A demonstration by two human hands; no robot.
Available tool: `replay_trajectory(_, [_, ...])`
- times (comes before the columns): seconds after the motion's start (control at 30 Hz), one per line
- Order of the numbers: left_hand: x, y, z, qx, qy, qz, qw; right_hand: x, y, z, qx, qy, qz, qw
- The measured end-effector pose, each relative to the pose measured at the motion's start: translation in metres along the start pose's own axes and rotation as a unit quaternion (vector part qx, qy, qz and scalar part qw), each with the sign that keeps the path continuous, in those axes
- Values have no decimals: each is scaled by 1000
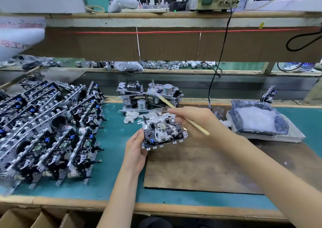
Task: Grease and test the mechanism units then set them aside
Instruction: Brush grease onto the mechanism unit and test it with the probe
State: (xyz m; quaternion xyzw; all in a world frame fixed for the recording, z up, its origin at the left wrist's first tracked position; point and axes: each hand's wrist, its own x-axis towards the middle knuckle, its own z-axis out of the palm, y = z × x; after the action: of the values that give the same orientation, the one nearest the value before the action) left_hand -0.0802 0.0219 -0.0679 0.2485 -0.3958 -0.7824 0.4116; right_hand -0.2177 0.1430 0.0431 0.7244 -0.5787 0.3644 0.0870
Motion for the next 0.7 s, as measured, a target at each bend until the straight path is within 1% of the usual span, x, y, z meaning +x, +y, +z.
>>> replay_trajectory(0.03, [0,0,0,-2,3,-1,1000,-3,-3,-4,17,15,-14,1000])
replay_trajectory(0.13, [1,1,1,-2,6,4,1000,-11,-13,-14,21,19,-32,999])
replay_trajectory(0.37, [3,-1,0,-8,18,-3,1000,-21,-25,-20,21,-17,20,999])
replay_trajectory(0.53, [2,0,0,-1,18,0,1000,-22,-28,-19,6,-42,7,999])
replay_trajectory(0.7, [2,0,0,7,18,-3,1000,-21,-29,-16,-6,-37,11,999])
